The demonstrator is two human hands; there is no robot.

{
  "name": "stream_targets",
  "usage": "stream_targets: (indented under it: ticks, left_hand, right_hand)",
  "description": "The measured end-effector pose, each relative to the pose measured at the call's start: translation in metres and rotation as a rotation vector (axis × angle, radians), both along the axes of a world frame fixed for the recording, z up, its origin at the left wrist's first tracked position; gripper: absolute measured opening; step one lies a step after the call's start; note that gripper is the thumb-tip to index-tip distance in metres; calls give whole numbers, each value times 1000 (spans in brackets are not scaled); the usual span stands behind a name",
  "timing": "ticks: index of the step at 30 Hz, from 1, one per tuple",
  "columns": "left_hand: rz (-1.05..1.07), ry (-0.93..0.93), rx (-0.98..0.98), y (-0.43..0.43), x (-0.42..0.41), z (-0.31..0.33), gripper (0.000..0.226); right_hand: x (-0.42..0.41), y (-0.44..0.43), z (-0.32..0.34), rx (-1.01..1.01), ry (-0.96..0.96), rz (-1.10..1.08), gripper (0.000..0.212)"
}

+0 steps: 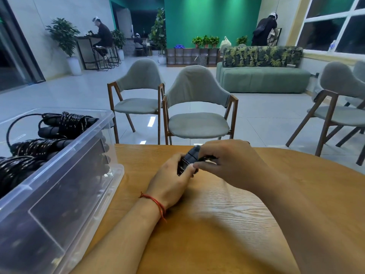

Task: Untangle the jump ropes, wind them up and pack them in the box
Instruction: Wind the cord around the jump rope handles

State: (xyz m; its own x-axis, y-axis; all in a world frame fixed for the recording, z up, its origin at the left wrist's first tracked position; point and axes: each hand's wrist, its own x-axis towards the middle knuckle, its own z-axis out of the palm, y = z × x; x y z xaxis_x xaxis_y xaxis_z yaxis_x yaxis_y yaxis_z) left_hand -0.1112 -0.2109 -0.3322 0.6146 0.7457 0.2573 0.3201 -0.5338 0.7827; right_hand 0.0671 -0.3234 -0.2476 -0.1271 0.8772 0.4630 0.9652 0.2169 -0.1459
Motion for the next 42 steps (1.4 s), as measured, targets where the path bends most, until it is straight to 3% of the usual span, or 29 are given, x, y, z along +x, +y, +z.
stream_targets:
  ticks: [3, 8, 12, 14, 17, 23, 27, 31, 34, 39, 42]
  left_hand:
    - [-96, 106, 124, -5, -3, 6, 40]
    - [-317, 213, 291, -23, -1, 13, 48]
    - [-372, 103, 425, -29, 5, 11, 56]
    - [-415, -5, 339, -28, 6, 8, 57]
    - [-427, -214, 114, -34, 9, 5, 60]
    - [-281, -531, -197, -30, 11, 7, 52]
    - [-76, -596, -287, -18, 12, 6, 47]
    - [69, -392, -115, -11, 14, 1, 44]
    - [123, -200, 11, -16, 17, 1, 53]
    - [77, -94, 170, -21, 16, 2, 70]
    - [-4, -89, 171, -23, 18, 6, 73]
  right_hand:
    - [10, 2, 1, -9, 149, -2, 21]
    - [26, 0, -6, -244, 382, -5, 25]
    - [38, -2, -14, -475, 587, 6, 38]
    - [44, -4, -17, -521, 728, 13, 44]
    - [49, -5, -21, -526, 857, 10, 31]
    - [35, 4, -33, -369, 868, -48, 28]
    - [30, 5, -29, -384, 661, -122, 31]
    - [19, 7, -17, -361, 584, -156, 27]
    - [9, 7, -16, -379, 664, -128, 26]
    - [-3, 15, -30, -236, 664, -164, 33]
    - [0, 16, -30, -125, 837, -156, 28]
